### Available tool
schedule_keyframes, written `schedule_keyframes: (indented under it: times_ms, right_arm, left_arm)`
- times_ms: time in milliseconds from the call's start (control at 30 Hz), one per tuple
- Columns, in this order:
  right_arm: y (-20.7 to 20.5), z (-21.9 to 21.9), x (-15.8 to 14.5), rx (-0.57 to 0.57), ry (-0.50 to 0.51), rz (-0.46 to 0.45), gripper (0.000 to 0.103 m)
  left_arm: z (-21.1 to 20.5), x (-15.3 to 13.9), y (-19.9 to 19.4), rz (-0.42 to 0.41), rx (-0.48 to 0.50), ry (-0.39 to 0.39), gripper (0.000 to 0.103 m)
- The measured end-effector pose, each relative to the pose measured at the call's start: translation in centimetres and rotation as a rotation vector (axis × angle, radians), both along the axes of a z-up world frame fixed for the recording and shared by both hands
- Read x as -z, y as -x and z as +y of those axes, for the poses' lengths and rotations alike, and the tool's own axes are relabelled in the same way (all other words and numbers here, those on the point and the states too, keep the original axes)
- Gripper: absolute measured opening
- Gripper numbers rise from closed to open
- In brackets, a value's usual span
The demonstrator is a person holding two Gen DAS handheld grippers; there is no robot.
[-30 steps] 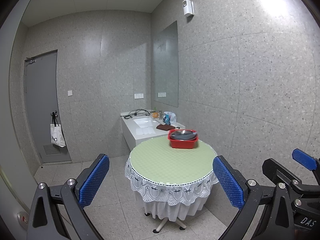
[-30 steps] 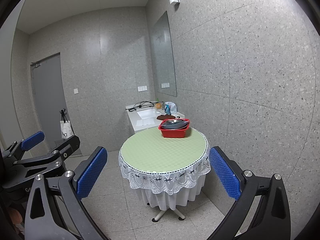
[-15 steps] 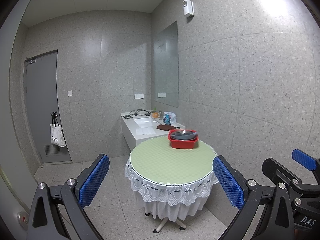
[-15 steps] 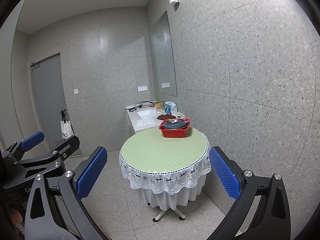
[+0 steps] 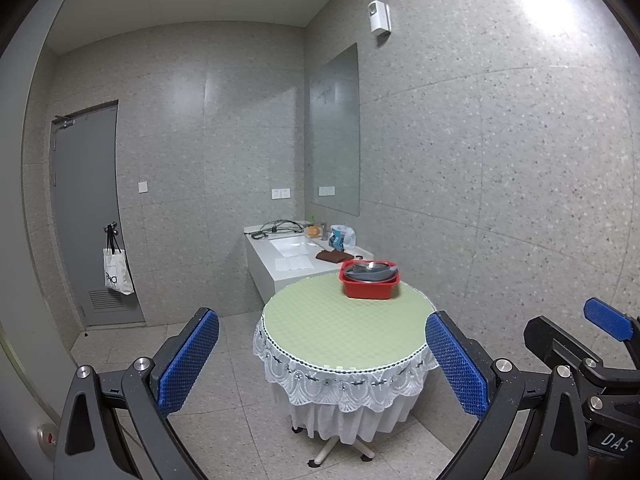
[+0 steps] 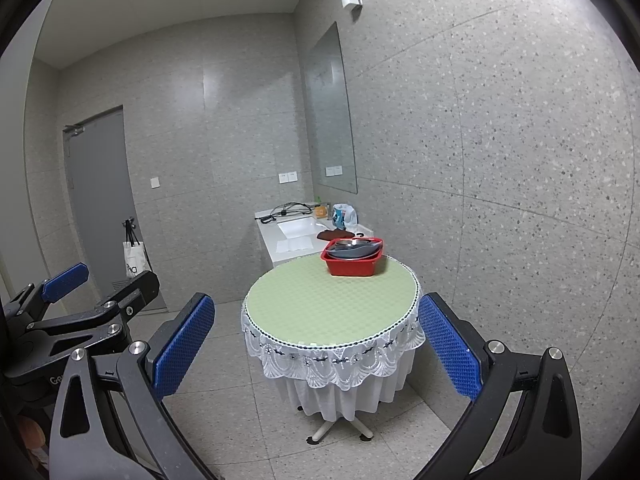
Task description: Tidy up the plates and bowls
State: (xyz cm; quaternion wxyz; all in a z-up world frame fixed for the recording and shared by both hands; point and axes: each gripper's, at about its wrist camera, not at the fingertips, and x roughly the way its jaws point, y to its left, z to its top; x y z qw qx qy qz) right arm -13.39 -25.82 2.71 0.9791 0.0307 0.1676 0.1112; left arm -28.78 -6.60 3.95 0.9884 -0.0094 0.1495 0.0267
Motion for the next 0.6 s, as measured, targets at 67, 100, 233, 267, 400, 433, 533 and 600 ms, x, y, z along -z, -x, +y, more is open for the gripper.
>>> schedule_keyframes:
  times_ms: [67, 100, 233, 267, 400, 433, 533, 600]
  right_arm:
    - [-0.04, 0.0, 0.0, 0.0, 0.0, 0.001, 0.103]
    - [-0.03, 0.01, 0.01, 0.0, 0.0, 0.001, 0.103]
    - [-0.09, 0.01, 0.03, -0.001, 0.0, 0.002, 0.103]
    - [-0.14, -0.01, 0.03, -0.001, 0.0, 0.002, 0.103]
    - [-0.17, -0.07, 0.04, -0.002, -0.001, 0.003, 0.103]
    - [-0.16, -0.06, 0.04, -0.001, -0.001, 0.003, 0.103]
    - [-0.25, -0.05, 0.06, -0.002, -0.002, 0.004, 0.103]
    - [-0.29, -0.08, 0.08, -0.003, -0.003, 0.005, 0.103]
  left_arm:
    - [-0.13, 0.04, -0.07, 0.001, -0.001, 0.0, 0.102]
    - [-0.14, 0.04, -0.18, 0.002, -0.001, -0.001, 0.102]
    - [-0.55, 0.13, -0.13, 0.001, -0.004, 0.0, 0.102]
    - [-0.55, 0.14, -0.12, 0.002, -0.004, -0.001, 0.102]
    - [-0.75, 0.23, -0.11, 0.0, -0.006, -0.002, 0.102]
    - [-0.8, 0.23, -0.15, 0.001, -0.006, -0.002, 0.102]
    - [-0.85, 0.26, -0.21, 0.001, -0.006, -0.002, 0.102]
    - [-0.85, 0.27, -0.22, 0.001, -0.006, -0.002, 0.102]
